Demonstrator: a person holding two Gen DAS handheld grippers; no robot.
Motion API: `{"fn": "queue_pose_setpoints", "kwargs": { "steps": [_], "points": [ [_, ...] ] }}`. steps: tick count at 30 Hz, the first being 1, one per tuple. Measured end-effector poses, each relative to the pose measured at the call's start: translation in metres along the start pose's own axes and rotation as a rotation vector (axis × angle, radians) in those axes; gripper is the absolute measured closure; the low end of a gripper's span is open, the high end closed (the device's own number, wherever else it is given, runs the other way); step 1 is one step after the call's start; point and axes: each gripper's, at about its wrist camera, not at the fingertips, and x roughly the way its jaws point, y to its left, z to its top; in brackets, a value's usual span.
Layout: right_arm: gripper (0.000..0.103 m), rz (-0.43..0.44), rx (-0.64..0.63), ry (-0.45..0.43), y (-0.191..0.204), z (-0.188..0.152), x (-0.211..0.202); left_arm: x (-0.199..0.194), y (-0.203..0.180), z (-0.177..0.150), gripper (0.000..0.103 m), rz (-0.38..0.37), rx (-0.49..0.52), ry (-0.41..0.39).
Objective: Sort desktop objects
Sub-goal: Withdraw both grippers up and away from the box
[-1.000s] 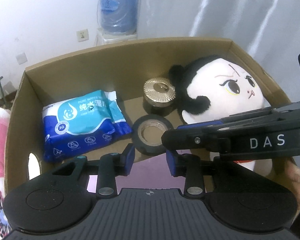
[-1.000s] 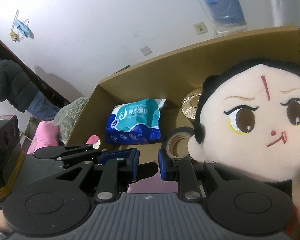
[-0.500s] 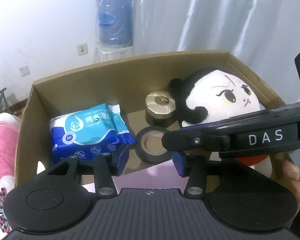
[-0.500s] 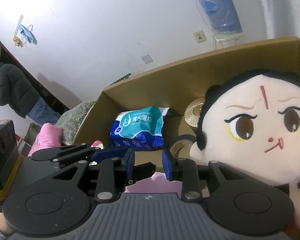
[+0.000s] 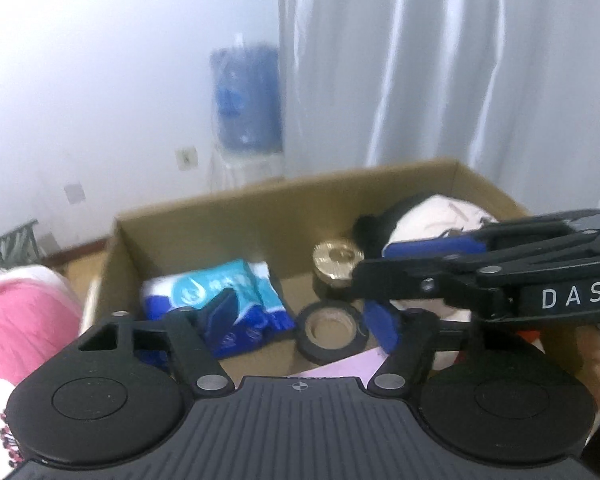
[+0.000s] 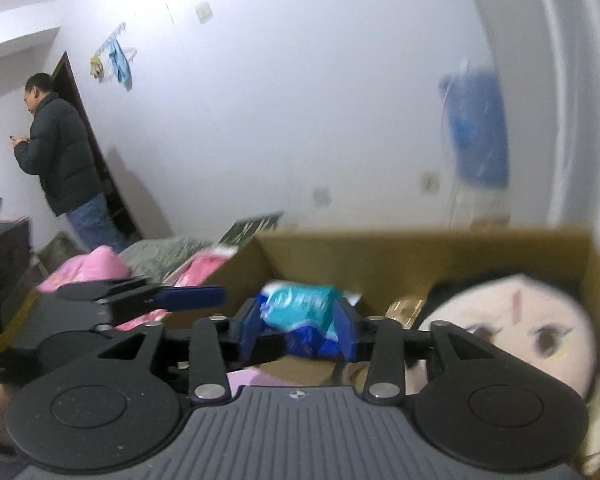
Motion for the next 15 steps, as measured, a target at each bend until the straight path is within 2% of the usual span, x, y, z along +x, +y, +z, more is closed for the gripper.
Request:
{"fn": "queue_pose_setpoints", "kwargs": {
  "steps": [1, 2, 3, 6, 8, 10, 12, 15],
  "points": [
    [0.046, -0.032, -0.009, -0.023, 0.005, 0.001, -0.009, -0.011, -0.001, -0.003, 0.020, 0.011, -0.013, -0.048],
    [0.045, -0.054, -0.009, -0.038, 0.007, 0.001, -0.015, -0.020, -0.001, -0.006, 0.007, 0.025, -0.035, -0.094],
    [0.045, -0.068, -0.004, -0.054, 0.009, 0.001, -0.023, -0.029, -0.002, -0.010, 0.002, 0.043, -0.067, -0.136],
    [0.045, -0.053, 0.010, -0.091, 0.013, -0.007, -0.047, -0.053, -0.013, -0.023, 0.001, 0.088, -0.134, -0.232],
    [0.045, -0.068, 0.003, -0.118, 0.016, -0.016, -0.059, -0.069, -0.026, -0.034, 0.000, 0.151, -0.155, -0.292],
    [0.045, -0.114, -0.003, -0.153, 0.021, -0.027, -0.069, -0.081, -0.045, -0.048, 0.000, 0.247, -0.156, -0.342],
    [0.045, -0.138, -0.002, -0.160, 0.023, -0.035, -0.075, -0.087, -0.066, -0.059, 0.000, 0.360, -0.131, -0.358],
    [0.044, -0.162, 0.019, -0.153, 0.026, -0.044, -0.078, -0.088, -0.080, -0.068, 0.000, 0.413, -0.129, -0.355]
  ]
}}
